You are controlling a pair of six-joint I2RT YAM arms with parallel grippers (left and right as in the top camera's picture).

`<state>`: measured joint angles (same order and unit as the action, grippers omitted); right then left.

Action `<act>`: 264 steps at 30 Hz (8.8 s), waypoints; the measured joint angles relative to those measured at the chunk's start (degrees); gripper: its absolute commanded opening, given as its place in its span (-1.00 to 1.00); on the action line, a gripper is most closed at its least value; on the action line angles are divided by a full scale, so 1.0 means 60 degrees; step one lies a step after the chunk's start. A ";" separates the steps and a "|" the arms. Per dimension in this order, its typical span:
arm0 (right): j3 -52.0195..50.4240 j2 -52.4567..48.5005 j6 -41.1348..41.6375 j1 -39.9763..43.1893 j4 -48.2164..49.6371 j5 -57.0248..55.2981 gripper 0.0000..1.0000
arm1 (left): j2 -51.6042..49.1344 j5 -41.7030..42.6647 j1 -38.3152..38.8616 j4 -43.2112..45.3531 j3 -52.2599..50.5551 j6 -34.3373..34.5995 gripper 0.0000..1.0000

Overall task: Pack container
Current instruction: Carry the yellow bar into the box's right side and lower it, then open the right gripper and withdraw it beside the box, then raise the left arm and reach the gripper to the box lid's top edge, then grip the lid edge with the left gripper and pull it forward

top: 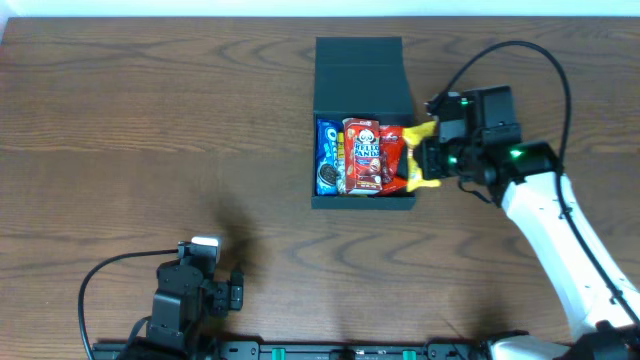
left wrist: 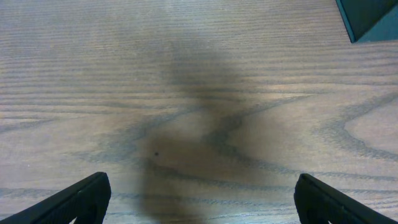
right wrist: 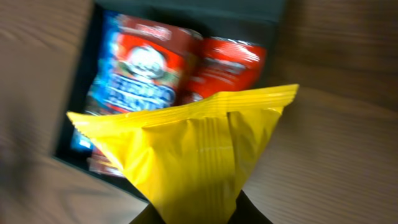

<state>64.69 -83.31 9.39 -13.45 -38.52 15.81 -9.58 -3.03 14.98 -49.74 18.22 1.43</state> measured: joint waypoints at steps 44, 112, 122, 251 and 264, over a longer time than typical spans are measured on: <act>0.1100 -0.0648 0.1348 -0.0568 -0.0430 -0.1381 0.98 | 0.0000 0.0000 0.0000 0.0000 0.0000 0.0004 0.91; 0.1228 0.2018 -0.0127 -0.0568 -0.3756 -0.3770 0.98 | -1.1096 0.5515 0.0000 -0.0357 0.9176 0.1042 0.91; 0.1228 0.2018 -0.0142 -0.0568 -0.3763 -0.3818 0.99 | -1.2859 0.5570 -0.0240 -0.1020 1.2112 0.1362 0.91; 0.1228 0.2018 -0.0146 -0.0568 -0.3348 -0.3905 0.98 | -2.3372 1.0429 -0.0233 0.4222 1.9252 0.5533 0.91; 0.1228 0.2018 -0.0146 -0.0568 -0.3348 -0.4047 0.99 | -2.3369 1.1384 -0.0229 0.3439 1.9252 0.3829 0.92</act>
<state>72.05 -71.20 8.51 -16.86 -58.61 -8.47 -149.80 65.28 13.61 -29.10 133.73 24.40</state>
